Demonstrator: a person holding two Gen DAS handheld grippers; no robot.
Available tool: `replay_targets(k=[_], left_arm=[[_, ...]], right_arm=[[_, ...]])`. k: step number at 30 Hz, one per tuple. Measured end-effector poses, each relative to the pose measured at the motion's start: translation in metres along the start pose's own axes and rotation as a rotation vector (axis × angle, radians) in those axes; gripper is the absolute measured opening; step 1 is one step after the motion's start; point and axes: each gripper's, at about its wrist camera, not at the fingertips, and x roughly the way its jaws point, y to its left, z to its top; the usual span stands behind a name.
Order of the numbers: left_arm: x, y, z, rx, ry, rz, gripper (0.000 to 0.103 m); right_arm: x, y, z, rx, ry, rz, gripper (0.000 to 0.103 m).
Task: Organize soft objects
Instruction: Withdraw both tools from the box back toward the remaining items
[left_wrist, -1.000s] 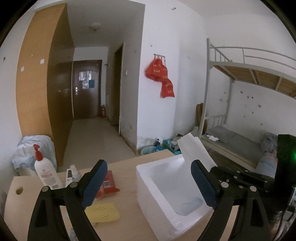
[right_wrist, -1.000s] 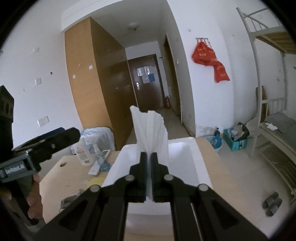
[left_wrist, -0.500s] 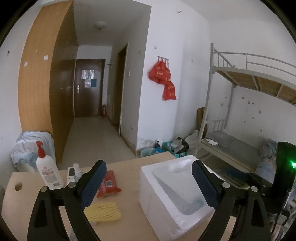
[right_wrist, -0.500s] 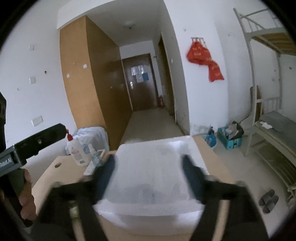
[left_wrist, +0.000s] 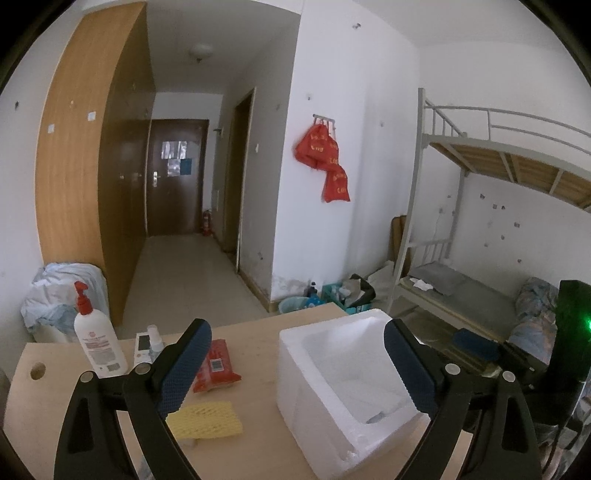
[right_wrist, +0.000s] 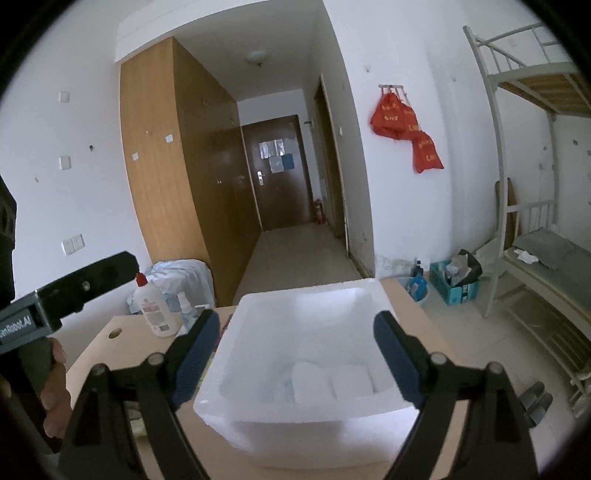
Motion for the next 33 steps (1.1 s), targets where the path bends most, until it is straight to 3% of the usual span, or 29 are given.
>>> replay_targets(k=[3,5,10,24,33], left_arm=[[-0.007,0.000,0.002,0.007,-0.007,0.007,0.095],[-0.014,0.001,0.002,0.005,-0.018,0.014,0.098],[-0.042,0.008,-0.001,-0.008,-0.059,0.041,0.103],[-0.115,0.006,-0.018,0.039,-0.097,0.080,0.103],[-0.172,0.025,-0.034,0.008,-0.130,0.183,0.103]], right_arm=[[-0.004,0.002,0.000,0.003,-0.007,0.001,0.092],[-0.007,0.005,-0.001,-0.005,-0.009,-0.007,0.103],[-0.021,0.013,-0.005,-0.010,-0.029,0.001,0.103],[-0.072,0.046,-0.019,-0.017,-0.093,0.020,0.103],[-0.089,0.080,-0.028,-0.063,-0.106,0.101,0.103]])
